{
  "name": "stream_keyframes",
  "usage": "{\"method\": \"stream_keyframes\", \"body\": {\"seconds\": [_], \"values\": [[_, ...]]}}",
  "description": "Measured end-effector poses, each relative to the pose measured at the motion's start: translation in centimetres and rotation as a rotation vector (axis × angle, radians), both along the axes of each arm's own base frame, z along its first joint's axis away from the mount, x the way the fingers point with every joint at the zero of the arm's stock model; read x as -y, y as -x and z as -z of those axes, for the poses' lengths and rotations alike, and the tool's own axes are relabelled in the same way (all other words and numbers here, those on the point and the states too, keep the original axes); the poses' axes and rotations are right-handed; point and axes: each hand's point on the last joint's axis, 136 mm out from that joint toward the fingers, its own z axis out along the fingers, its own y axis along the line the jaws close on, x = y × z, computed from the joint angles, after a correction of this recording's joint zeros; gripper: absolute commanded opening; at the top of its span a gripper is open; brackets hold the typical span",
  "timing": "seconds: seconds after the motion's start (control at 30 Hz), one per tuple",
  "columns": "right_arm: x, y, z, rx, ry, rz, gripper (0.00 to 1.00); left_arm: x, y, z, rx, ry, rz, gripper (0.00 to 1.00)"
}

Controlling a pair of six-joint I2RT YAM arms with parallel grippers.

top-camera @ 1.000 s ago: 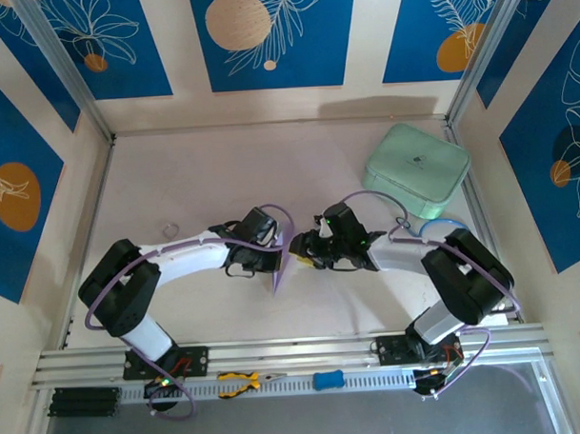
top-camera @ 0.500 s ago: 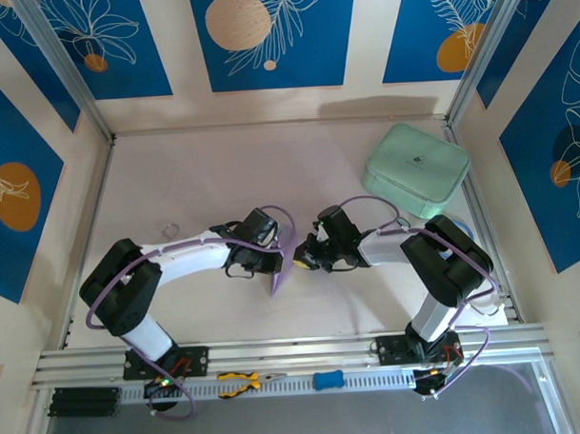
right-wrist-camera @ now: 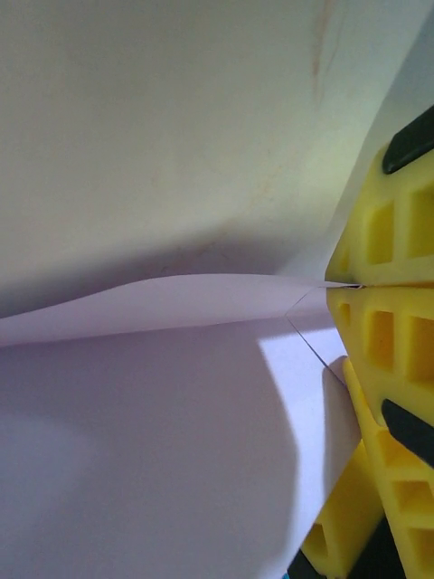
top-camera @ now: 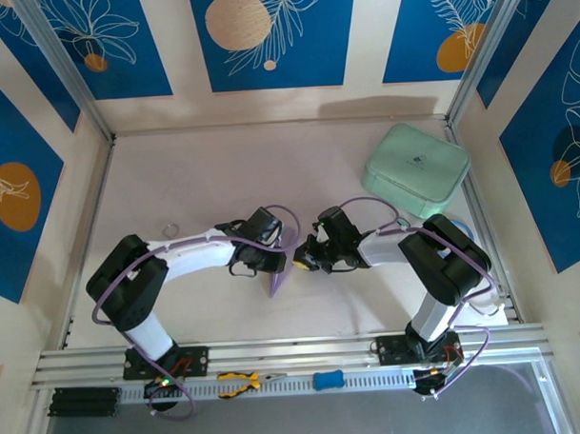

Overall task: Fold a paper plane with a square sheet of paper (pick it up from the middle)
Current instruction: Move a paper plane to the center of the table.

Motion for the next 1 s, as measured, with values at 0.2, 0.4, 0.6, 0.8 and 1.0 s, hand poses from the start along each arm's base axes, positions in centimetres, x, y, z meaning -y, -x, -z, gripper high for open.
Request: {"method": "stream_keyframes", "body": {"seconds": [0.2, 0.4, 0.6, 0.8, 1.0], "values": [[0.0, 0.0, 0.0, 0.001, -0.001, 0.000, 0.09, 0.1, 0.5, 0.5, -0.014, -0.013, 0.010, 0.28], [0.0, 0.0, 0.0, 0.002, -0.002, 0.000, 0.08, 0.1, 0.8, 0.9, -0.027, -0.023, 0.018, 0.26], [0.0, -0.1, 0.0, 0.002, -0.002, 0.002, 0.08, 0.1, 1.1, 1.3, -0.036, -0.038, 0.023, 0.22], [0.0, -0.1, 0.0, 0.002, -0.002, 0.003, 0.08, 0.1, 1.1, 1.3, -0.031, -0.043, 0.024, 0.22], [0.1, -0.2, 0.0, 0.002, -0.002, 0.004, 0.11, 0.3, 0.9, 1.3, -0.032, -0.042, 0.023, 0.14]]}}
